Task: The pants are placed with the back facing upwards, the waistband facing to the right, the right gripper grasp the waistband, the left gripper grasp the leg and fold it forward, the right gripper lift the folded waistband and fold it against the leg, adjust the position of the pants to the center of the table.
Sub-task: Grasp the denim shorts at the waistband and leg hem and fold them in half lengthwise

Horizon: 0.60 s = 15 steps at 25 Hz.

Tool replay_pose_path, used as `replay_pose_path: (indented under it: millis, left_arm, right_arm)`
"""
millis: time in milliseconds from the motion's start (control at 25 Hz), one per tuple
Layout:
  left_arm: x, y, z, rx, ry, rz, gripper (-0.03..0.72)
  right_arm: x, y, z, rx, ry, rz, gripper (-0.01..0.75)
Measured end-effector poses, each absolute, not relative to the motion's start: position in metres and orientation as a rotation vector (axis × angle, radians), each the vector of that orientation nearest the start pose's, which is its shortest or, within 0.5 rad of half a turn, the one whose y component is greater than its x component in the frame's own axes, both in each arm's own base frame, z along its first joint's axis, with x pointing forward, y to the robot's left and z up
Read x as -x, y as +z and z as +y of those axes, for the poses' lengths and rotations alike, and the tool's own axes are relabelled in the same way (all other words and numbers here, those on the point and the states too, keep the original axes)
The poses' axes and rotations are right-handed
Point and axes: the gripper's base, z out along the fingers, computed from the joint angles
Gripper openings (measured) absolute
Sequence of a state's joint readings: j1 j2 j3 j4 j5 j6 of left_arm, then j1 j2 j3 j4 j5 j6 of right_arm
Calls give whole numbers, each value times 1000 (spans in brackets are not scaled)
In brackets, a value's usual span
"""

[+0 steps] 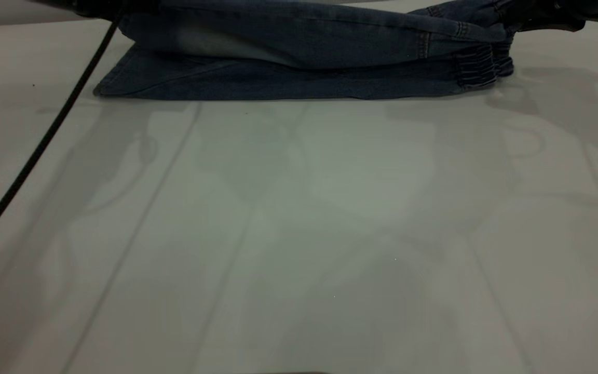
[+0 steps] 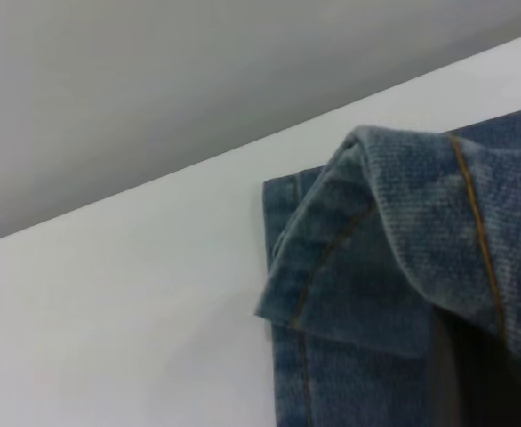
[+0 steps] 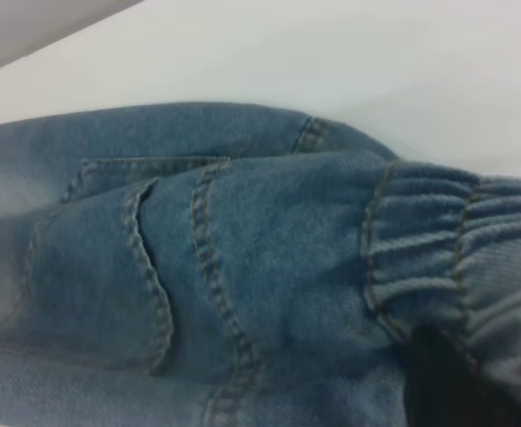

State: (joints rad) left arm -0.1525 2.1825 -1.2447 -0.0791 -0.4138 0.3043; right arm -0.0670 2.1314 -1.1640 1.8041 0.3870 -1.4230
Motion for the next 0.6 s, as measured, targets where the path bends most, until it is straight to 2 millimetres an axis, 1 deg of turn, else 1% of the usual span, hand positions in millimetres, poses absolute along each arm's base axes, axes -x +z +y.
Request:
replay_pose_path:
  millis: [120,280,480,600]
  left_arm:
    - [-454,118,-67,-359,85,1960,83]
    - [-455,119,-67,-353,88,1936,143]
    - [-456,121,-67,-344,91,1905,236]
    - [-458,126,-66,-329,97,1848,300]
  right_arm:
    - [-426,108,5,-342,596,2317,84]
    - [-435,118,3,-332,584,2282,162]
    - [-451,130,2,-312,574,2229,307]
    - [-462,127,1,-304,573,2213,391]
